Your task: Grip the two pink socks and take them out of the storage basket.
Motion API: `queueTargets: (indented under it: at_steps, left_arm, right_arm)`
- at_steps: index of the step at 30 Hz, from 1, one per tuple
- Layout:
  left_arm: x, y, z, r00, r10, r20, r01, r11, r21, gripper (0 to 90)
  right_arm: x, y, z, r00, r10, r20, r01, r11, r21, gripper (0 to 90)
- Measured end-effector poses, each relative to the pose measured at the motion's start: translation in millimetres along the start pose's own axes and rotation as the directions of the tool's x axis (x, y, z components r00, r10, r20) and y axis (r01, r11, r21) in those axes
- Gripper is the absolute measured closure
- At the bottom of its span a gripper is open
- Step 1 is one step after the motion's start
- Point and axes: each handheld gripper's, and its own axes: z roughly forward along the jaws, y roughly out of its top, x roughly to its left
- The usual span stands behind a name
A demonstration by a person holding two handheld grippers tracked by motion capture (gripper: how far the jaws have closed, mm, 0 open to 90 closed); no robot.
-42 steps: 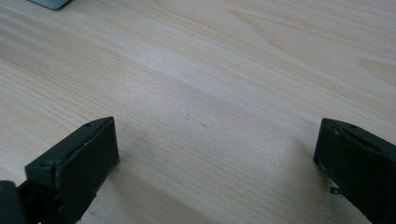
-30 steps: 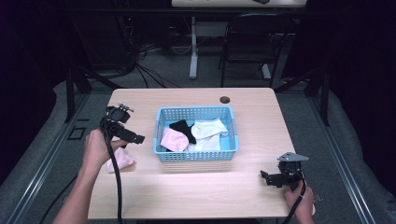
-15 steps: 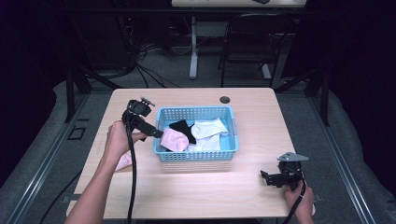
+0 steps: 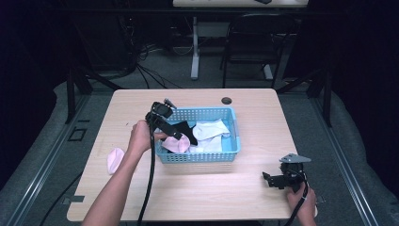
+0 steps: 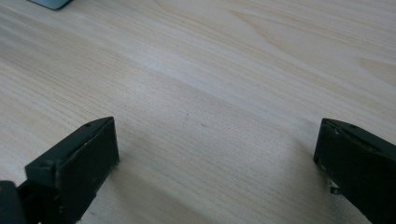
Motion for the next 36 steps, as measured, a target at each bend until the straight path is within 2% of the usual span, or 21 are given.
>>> queueTargets:
  at_steps: [4,9,17,19,20,26,30,36]
  left_arm:
    - [-2.1,5.7,21.4,1.0000,-0.002,0.009,0.002,0.9993,0.038,1.8]
    - [-1.2,8.4,36.1,0.9999,-0.013,0.011,0.013,0.9983,0.058,5.3]
    - [0.2,11.0,58.1,0.9996,-0.019,-0.020,0.020,0.9944,0.103,15.9]
    - [0.8,10.2,64.2,0.9989,-0.023,-0.041,0.027,0.9929,0.116,16.6]
    - [2.1,9.6,68.3,0.9985,-0.029,-0.047,0.035,0.9919,0.123,20.1]
    - [4.4,9.7,77.8,0.9974,-0.035,-0.063,0.045,0.9865,0.158,25.7]
    - [2.2,11.3,80.6,0.9949,-0.030,-0.096,0.047,0.9827,0.179,29.9]
    - [-1.9,13.2,84.3,0.9954,-0.024,-0.093,0.042,0.9778,0.205,47.5]
  right_arm:
    - [0.0,0.0,0.0,1.0000,0.000,0.000,0.000,1.000,0.000,0.0]
    - [0.0,0.0,0.0,1.0000,0.000,0.000,0.000,1.000,0.000,0.0]
    - [0.0,0.0,0.0,1.0000,0.000,0.000,0.000,1.000,0.000,0.0]
    - [0.0,0.0,0.0,1.0000,0.000,0.000,0.000,1.000,0.000,0.0]
    - [0.0,0.0,0.0,1.0000,0.000,0.000,0.000,1.000,0.000,0.0]
    - [0.0,0.0,0.0,1.0000,0.000,0.000,0.000,1.000,0.000,0.0]
    - [0.0,0.0,0.0,1.0000,0.000,0.000,0.000,1.000,0.000,0.0]
    - [0.0,0.0,0.0,1.0000,0.000,0.000,0.000,1.000,0.000,0.0]
